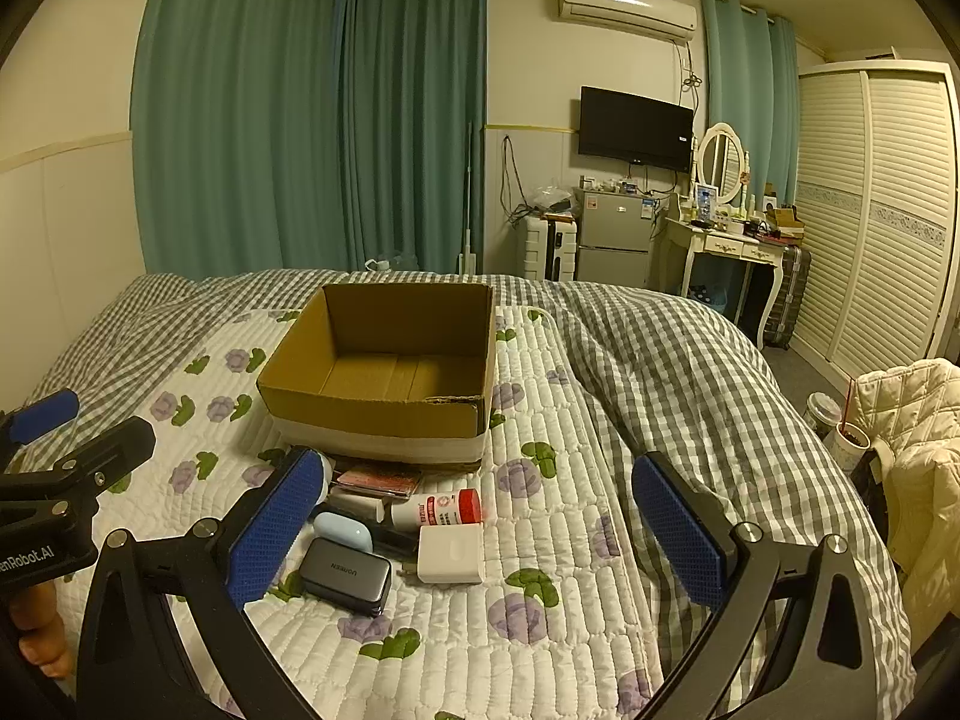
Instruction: Organize rigid objects
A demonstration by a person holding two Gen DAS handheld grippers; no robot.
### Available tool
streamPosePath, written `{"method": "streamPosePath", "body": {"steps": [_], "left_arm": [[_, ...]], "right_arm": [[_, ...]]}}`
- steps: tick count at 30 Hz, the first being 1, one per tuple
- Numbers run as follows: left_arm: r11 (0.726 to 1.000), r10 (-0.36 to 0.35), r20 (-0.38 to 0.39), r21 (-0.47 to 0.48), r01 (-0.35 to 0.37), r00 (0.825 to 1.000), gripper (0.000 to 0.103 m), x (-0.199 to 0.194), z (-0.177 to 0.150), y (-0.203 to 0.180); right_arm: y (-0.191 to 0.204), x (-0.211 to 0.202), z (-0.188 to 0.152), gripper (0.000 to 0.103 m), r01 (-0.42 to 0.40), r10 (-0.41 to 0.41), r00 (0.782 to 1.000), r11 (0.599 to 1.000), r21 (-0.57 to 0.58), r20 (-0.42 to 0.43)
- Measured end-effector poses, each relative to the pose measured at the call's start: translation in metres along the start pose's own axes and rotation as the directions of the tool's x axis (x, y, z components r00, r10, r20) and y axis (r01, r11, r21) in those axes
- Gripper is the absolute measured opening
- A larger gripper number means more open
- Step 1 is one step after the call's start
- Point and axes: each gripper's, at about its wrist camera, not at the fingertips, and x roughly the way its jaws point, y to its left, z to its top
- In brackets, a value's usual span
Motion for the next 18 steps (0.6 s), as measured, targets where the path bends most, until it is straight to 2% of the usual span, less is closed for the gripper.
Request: {"method": "streamPosePath", "body": {"steps": [18], "left_arm": [[1.0,0.002,-0.004,0.0,-0.002,1.0,0.103,0.0,-0.0009,0.0015]], "right_arm": [[0.0009,-0.0003,-0.0017,0.103,0.0,0.0,1.0,1.0,-0.004,0.0]]}}
